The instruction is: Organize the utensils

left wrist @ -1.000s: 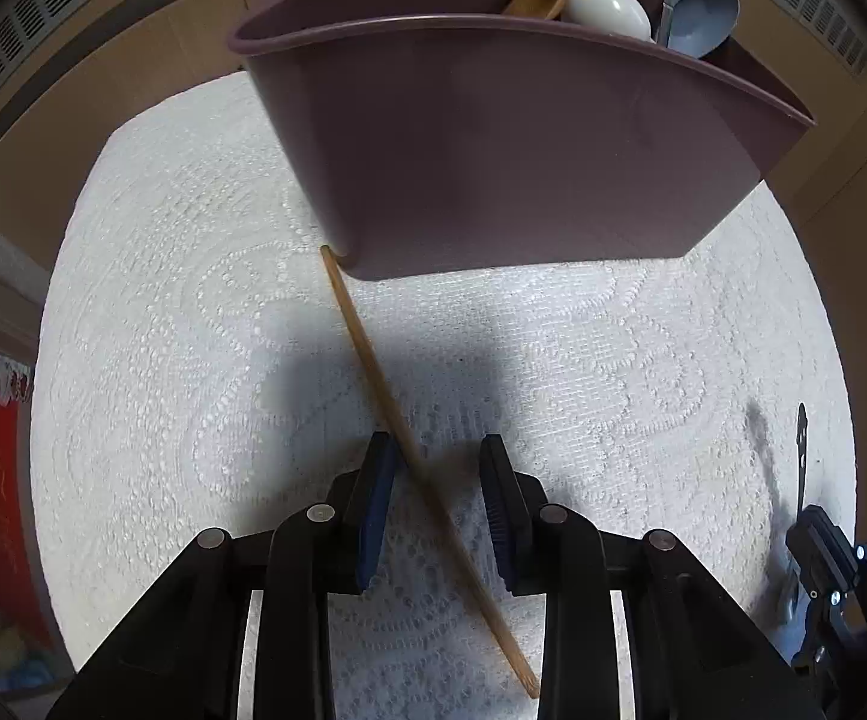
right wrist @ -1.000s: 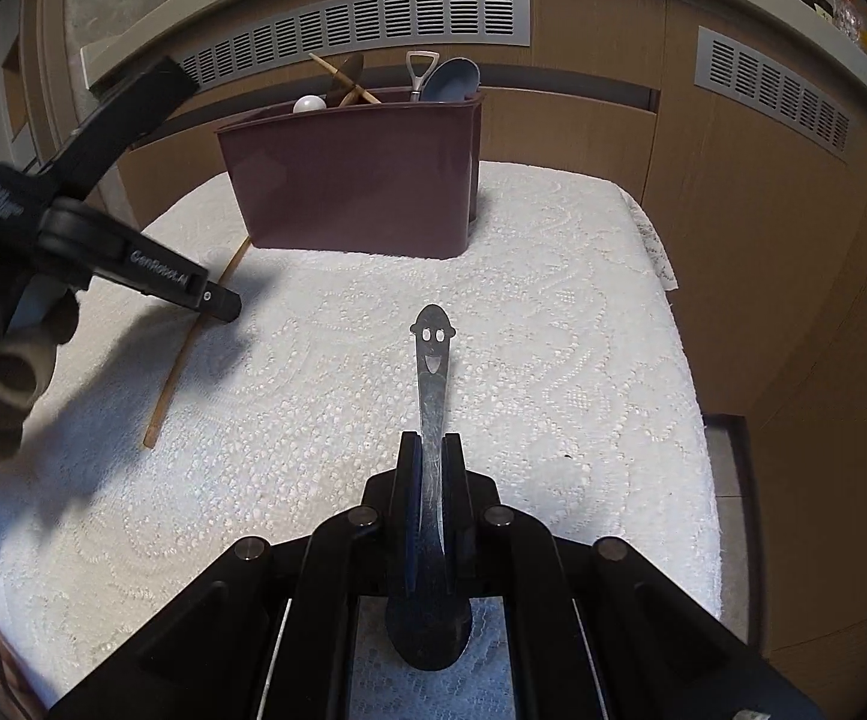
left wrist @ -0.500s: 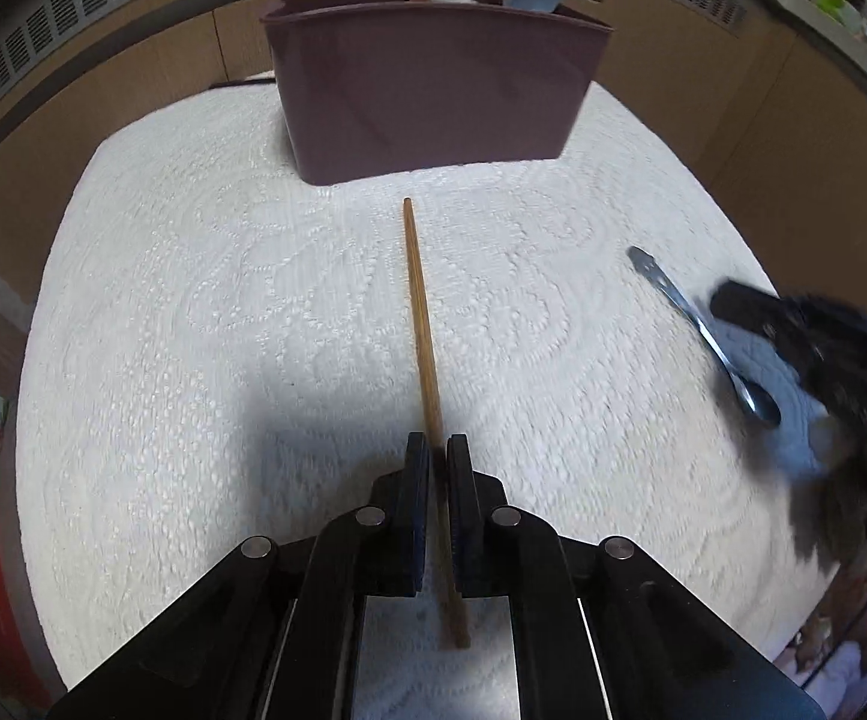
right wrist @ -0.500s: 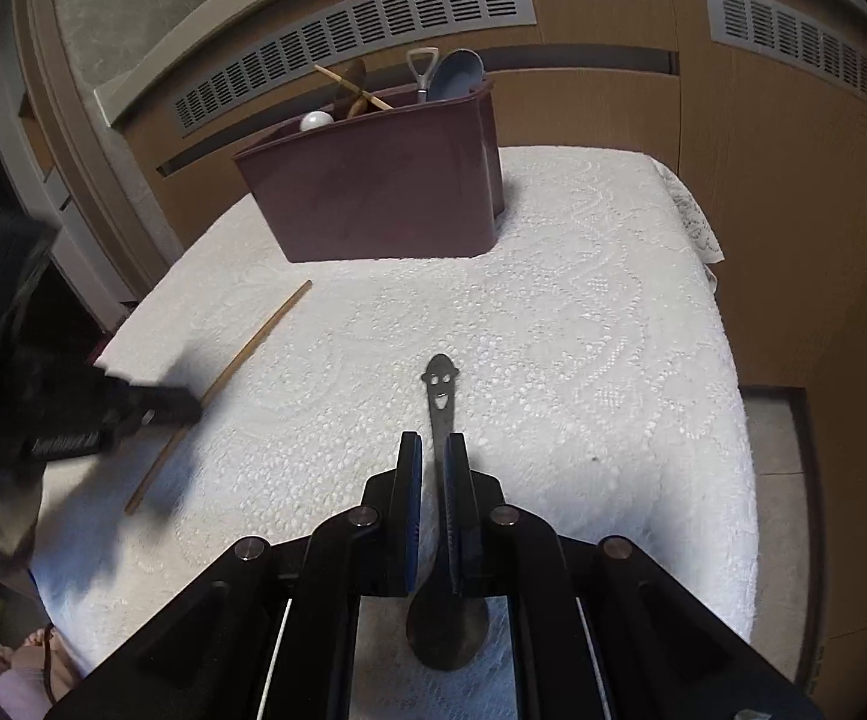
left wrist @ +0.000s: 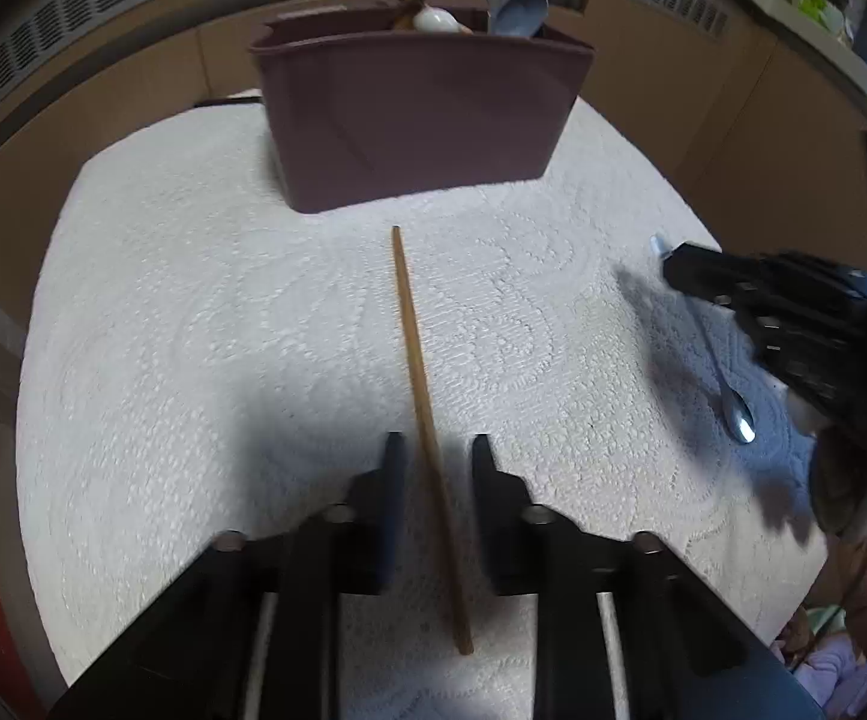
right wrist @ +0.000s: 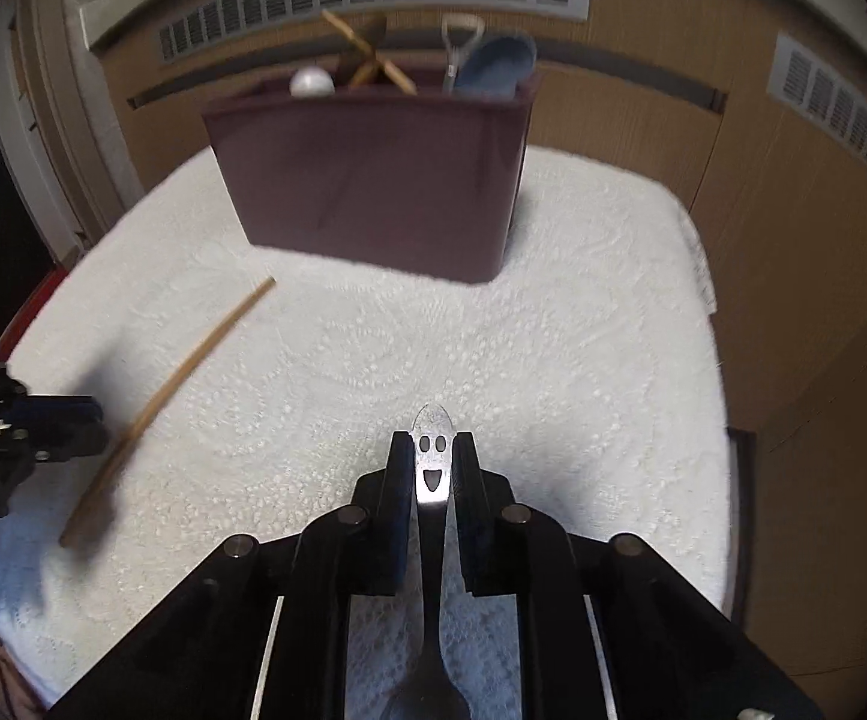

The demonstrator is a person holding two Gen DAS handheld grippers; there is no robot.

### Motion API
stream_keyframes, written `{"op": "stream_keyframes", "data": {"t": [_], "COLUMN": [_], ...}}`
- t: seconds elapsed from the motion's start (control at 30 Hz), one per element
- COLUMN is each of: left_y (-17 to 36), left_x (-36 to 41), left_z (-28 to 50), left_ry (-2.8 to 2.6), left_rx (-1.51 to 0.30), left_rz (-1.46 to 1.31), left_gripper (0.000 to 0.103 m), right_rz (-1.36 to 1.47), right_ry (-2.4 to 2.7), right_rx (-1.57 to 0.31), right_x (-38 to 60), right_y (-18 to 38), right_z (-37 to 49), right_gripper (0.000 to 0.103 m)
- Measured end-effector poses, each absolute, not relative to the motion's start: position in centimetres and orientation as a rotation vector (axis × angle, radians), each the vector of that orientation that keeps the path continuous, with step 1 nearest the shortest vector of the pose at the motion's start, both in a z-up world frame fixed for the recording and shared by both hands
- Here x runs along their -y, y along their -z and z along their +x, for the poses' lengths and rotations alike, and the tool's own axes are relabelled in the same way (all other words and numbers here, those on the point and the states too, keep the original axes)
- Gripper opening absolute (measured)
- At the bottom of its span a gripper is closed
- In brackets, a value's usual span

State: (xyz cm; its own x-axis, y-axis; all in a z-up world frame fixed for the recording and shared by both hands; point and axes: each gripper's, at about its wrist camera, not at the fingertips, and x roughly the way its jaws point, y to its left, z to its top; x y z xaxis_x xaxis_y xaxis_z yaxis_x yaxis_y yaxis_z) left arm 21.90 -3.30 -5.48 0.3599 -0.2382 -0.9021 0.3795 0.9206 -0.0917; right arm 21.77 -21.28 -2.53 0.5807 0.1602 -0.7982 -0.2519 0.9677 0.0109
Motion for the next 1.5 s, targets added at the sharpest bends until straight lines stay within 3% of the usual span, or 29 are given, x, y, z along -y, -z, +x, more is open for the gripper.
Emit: {"op": "stream_keyframes", "data": {"t": [0.03,0.13,0.2,0.23,0.47,0.6,0.67,0.93,1.0,1.1,1.23,1.37,1.5], "left_y": [5.5,5.8,6.4,6.9,6.6,4.6,3.0,-0.3,-0.2,0.5,2.3,3.6,4.2], "left_x": [3.8,5.1,5.8,6.1,7.8,6.2,4.9,1.9,1.6,0.8,-0.3,-0.9,-1.2], "left_z": [22.6,24.3,25.3,25.9,25.7,22.0,19.8,18.4,18.1,18.7,18.9,19.0,19.0], "left_ry": [0.386,0.349,0.346,0.343,0.365,0.407,0.414,0.419,0.407,0.399,0.391,0.399,0.398], "left_rx": [-1.147,-1.178,-1.217,-1.251,-1.243,-1.114,-1.001,-0.796,-0.784,-0.788,-0.826,-0.868,-0.885], "left_rz": [0.162,0.23,0.256,0.259,0.335,0.195,0.118,-0.083,-0.086,-0.114,-0.148,-0.193,-0.216], "left_gripper": [0.043,0.043,0.036,0.025,0.006,0.006,0.006,0.006,0.006,0.006,0.006,0.006,0.006], "right_rz": [-0.091,-0.061,-0.053,-0.049,-0.032,0.013,0.021,-0.021,-0.074,-0.14,-0.124,-0.055,0.067], "right_ry": [-0.248,-0.252,-0.254,-0.256,-0.232,-0.236,-0.234,-0.261,-0.287,-0.262,-0.271,-0.239,-0.155], "right_rx": [-0.905,-0.87,-0.853,-0.851,-0.813,-0.769,-0.748,-0.726,-0.786,-0.868,-0.944,-0.95,-0.943], "right_x": [21.5,22.1,22.4,22.5,22.7,23.1,23.2,22.5,22.3,22.1,22.9,23.8,24.7], "right_y": [1.9,0.5,0.1,0.1,0.0,-0.9,-1.5,-2.5,-1.5,0.8,2.5,3.5,4.5], "right_z": [21.3,20.2,19.5,19.4,19.1,18.0,17.4,17.2,17.8,18.0,16.4,13.1,12.2], "right_gripper": [0.012,0.012,0.012,0.012,0.012,0.011,0.003,0.003,0.007,0.022,0.024,0.042,0.043]}}
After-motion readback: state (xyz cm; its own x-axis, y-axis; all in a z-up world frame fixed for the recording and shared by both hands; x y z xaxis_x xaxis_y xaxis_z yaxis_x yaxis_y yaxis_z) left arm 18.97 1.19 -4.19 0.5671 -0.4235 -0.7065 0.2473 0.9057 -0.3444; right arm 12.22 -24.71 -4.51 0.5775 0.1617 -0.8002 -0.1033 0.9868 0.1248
